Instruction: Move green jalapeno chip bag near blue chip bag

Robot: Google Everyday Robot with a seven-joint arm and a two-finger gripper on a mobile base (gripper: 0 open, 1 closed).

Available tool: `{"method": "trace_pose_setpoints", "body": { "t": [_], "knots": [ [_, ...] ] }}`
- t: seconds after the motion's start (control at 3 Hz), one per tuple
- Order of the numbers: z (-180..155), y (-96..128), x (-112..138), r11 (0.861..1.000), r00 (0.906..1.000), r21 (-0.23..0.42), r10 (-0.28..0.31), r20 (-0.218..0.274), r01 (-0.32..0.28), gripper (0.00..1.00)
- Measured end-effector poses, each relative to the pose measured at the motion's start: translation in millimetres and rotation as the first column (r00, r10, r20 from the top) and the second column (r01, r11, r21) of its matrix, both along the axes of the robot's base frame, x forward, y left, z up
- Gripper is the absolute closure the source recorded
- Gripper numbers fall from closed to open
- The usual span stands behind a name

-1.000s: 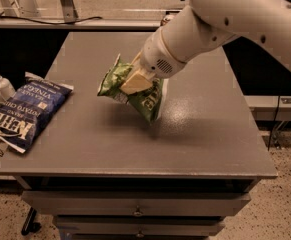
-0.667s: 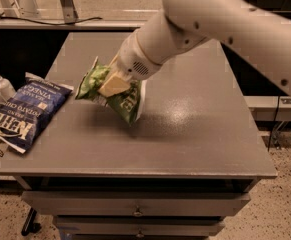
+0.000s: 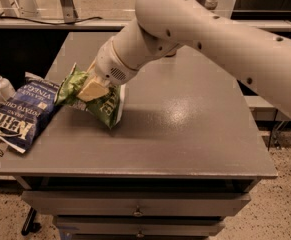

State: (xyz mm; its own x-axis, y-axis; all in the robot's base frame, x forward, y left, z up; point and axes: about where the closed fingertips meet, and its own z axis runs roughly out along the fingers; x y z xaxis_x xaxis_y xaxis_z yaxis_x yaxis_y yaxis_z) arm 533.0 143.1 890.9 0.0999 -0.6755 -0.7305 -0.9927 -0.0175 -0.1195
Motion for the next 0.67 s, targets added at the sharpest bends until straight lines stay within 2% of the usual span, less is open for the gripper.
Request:
{"method": "trace_pose_setpoints", "body": {
  "t": [0.33, 0.67],
  "knots": [
    [-3.9, 23.7, -4.0, 0.999, 0.9992, 0.017, 0.037, -0.012, -0.037, 0.83],
    [-9.8, 42.9, -10.4, 0.997, 0.9969, 0.034, 0.072, -0.033, -0.07, 0.59]
  ]
}}
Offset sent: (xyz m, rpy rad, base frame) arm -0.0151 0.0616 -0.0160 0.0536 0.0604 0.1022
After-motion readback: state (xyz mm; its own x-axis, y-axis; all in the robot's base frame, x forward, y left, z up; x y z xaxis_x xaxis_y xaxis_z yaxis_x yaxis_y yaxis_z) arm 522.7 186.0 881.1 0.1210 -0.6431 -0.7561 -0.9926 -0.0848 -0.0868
